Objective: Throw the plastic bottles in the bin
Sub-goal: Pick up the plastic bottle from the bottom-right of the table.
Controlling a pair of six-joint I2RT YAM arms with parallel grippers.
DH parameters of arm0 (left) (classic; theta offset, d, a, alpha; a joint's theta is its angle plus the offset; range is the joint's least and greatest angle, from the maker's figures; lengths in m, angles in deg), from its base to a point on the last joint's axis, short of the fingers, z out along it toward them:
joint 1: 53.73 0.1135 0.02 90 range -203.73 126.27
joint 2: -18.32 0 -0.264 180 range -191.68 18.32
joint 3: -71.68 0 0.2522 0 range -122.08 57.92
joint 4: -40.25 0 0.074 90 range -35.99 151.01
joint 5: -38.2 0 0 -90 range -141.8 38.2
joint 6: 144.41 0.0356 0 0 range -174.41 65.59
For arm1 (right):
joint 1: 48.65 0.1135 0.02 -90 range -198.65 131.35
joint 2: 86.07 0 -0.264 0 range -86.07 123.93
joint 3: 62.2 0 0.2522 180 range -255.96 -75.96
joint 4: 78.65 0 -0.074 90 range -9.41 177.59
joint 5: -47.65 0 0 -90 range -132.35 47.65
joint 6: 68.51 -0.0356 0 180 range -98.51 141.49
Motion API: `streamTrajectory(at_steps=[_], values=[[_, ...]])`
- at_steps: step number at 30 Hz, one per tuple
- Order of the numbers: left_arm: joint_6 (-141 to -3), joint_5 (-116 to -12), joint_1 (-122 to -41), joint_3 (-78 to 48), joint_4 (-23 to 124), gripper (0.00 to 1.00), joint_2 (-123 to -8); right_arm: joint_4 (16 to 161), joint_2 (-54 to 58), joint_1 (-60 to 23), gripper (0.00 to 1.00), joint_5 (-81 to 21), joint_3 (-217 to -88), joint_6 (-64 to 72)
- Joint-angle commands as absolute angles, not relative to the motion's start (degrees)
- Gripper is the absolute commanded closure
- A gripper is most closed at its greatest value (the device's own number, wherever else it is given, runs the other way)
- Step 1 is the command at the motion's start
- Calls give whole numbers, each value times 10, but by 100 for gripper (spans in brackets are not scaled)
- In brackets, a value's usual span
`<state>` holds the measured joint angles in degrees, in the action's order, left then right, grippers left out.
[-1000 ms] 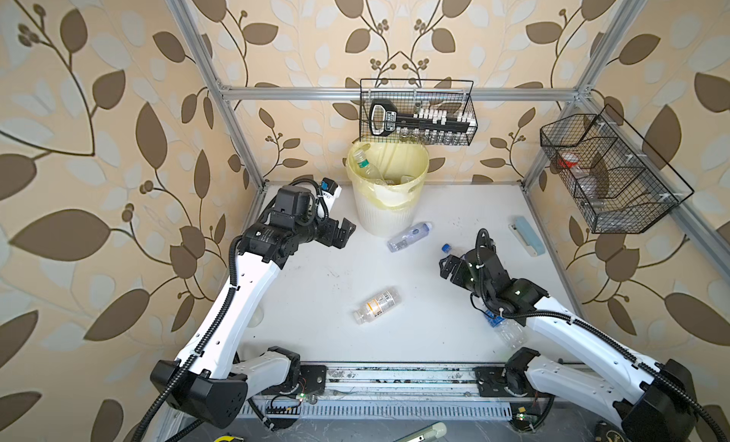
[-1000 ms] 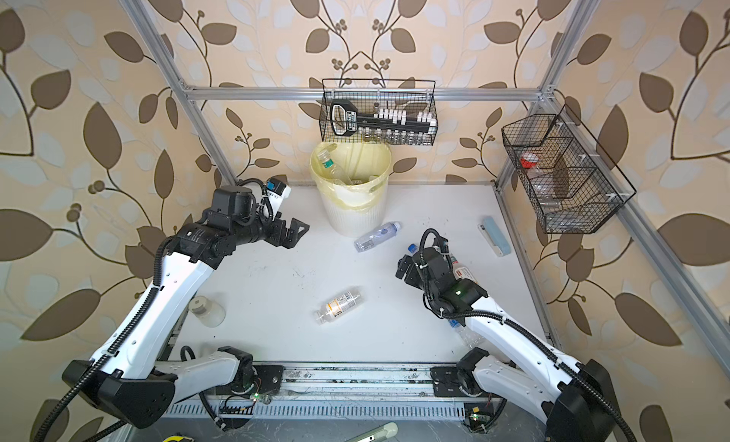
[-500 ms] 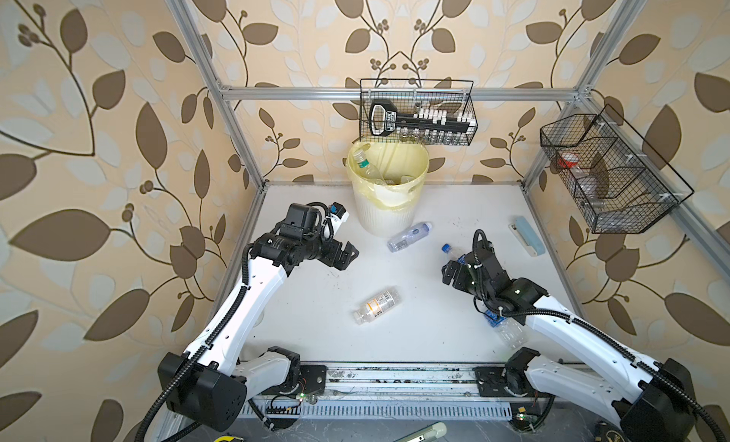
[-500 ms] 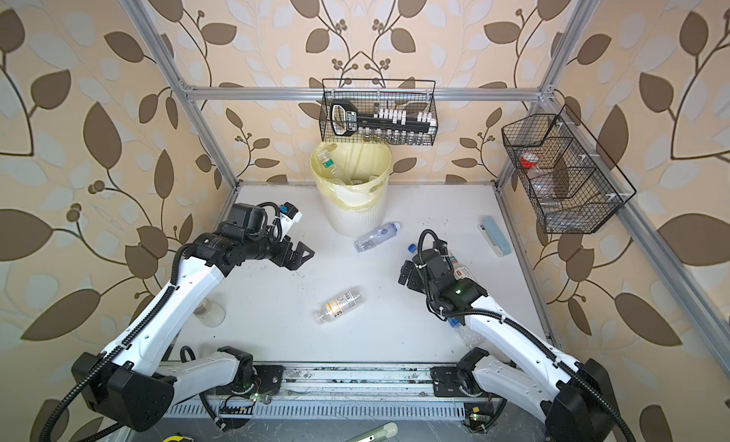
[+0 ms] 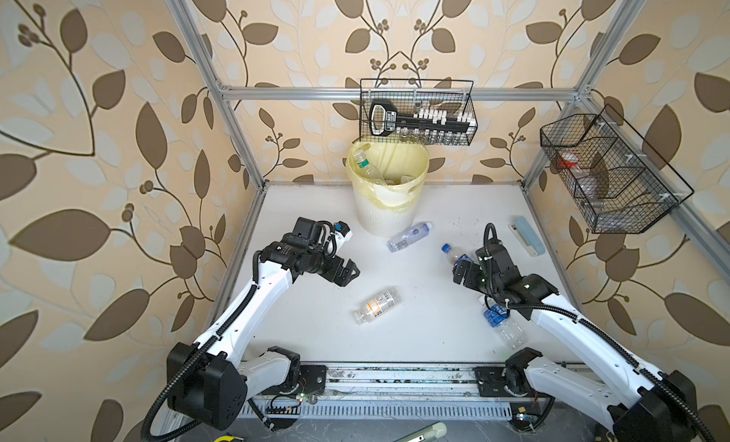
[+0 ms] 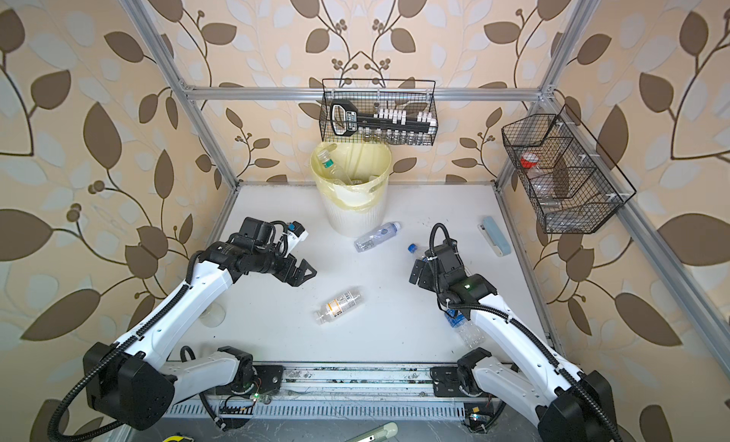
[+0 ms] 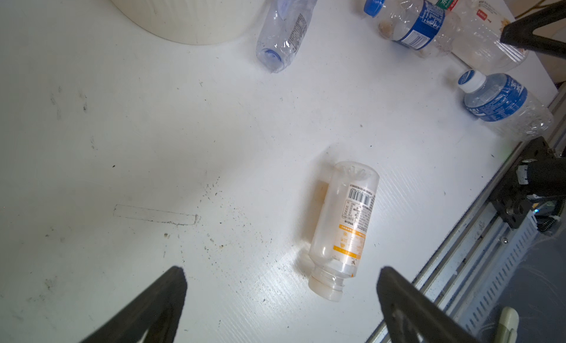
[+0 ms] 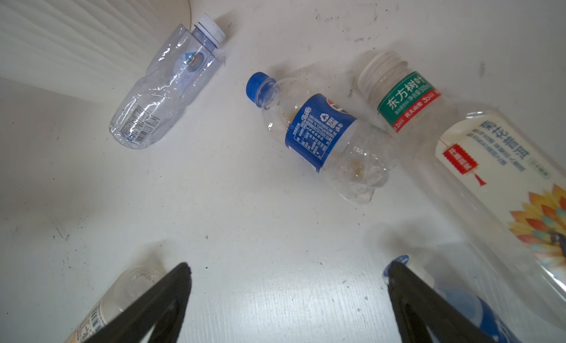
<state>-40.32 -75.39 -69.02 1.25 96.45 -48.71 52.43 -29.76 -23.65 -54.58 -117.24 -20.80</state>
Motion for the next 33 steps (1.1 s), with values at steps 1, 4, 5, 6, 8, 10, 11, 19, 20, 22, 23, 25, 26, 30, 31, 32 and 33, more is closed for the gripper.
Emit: streamTrajectory(at_steps=[1, 4, 5, 6, 8, 10, 11, 19, 20, 22, 23, 25, 26, 30, 31, 32, 33], values=[[-378, -759, -686, 24, 942, 1, -490, 470, -301, -239, 0, -575, -1182, -208], [-366, -748, -686, 29, 944, 1, -491, 439, -300, -239, 0, -612, -1172, -230], [-363, -741, -686, 29, 945, 1, -489, 432, -300, -239, 0, -620, -1167, -241], [-361, -735, -686, 31, 945, 1, -488, 430, -302, -239, 0, -624, -1160, -249], [-362, -732, -686, 35, 941, 1, -485, 426, -303, -240, 0, -627, -1151, -264], [-367, -739, -686, 42, 936, 1, -483, 422, -306, -240, 0, -633, -1144, -274], [-370, -743, -686, 45, 936, 1, -483, 419, -308, -240, 0, -637, -1142, -279], [-372, -745, -684, 57, 942, 1, -487, 385, -317, -247, 0, -675, -1125, -328], [-373, -745, -684, 56, 943, 1, -488, 383, -320, -247, 0, -679, -1121, -334], [-373, -746, -683, 55, 945, 1, -489, 377, -324, -249, 0, -686, -1113, -349], [-372, -747, -682, 56, 945, 1, -488, 374, -324, -251, 0, -689, -1111, -357], [-370, -749, -681, 60, 944, 1, -486, 364, -324, -253, 0, -693, -1106, -371], [-369, -750, -680, 62, 943, 1, -485, 357, -322, -254, 0, -697, -1104, -379], [-366, -752, -677, 66, 942, 1, -486, 348, -319, -255, 0, -702, -1092, -408], [-367, -751, -676, 66, 943, 1, -486, 348, -319, -255, 0, -700, -1088, -413], [-366, -752, -674, 67, 943, 1, -486, 352, -320, -255, 0, -697, -1085, -417], [-366, -753, -672, 67, 944, 1, -485, 354, -322, -255, 0, -694, -1080, -422]])
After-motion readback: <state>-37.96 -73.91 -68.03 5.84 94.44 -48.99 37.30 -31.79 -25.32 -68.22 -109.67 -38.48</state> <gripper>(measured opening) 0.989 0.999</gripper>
